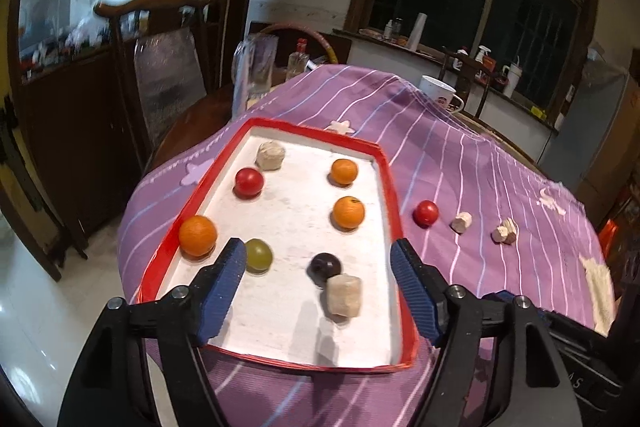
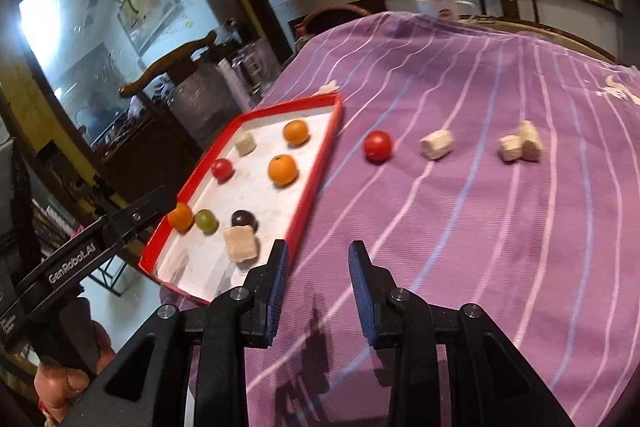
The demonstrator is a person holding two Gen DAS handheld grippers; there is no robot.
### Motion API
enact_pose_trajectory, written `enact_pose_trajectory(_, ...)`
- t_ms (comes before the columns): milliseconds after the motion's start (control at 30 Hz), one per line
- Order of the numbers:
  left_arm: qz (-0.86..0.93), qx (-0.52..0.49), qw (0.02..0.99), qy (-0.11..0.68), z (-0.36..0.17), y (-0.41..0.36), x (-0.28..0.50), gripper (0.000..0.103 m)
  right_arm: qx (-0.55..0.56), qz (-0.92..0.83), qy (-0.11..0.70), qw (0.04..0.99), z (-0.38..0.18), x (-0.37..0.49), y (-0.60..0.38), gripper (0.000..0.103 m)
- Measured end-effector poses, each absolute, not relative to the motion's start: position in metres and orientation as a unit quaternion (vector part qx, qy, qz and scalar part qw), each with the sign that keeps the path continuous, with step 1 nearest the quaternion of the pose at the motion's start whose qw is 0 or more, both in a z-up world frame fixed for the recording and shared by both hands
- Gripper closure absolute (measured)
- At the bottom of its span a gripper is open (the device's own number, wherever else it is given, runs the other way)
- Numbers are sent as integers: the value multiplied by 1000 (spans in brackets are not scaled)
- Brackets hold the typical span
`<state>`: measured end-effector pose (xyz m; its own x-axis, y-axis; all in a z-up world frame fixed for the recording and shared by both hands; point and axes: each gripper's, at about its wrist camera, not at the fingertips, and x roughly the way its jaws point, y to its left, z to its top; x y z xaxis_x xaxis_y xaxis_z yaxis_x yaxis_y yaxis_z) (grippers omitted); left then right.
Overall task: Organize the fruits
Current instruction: 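Open the left gripper to drop the grape in the tray while the right gripper releases the chunk, then withdraw both open grippers from the tray back over the cloth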
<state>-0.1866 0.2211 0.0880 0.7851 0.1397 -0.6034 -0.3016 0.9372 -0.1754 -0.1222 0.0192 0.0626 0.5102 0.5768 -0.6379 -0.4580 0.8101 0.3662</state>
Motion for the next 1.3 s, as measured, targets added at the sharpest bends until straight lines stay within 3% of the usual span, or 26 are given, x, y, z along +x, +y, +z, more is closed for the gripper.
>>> enact_pose_trajectory(333,113,-56,943,309,97,166,-181,25,113,276,388,872,63,-124,-27,69)
enact_pose_trajectory(800,88,-44,935,341,87,135,-161,25,145,249,389,875,57,-112,-74,68)
enact_pose_trajectory(1300,-18,-29,928,371,81,92,-89,25,104,187,409,887,62,-33,-117,68)
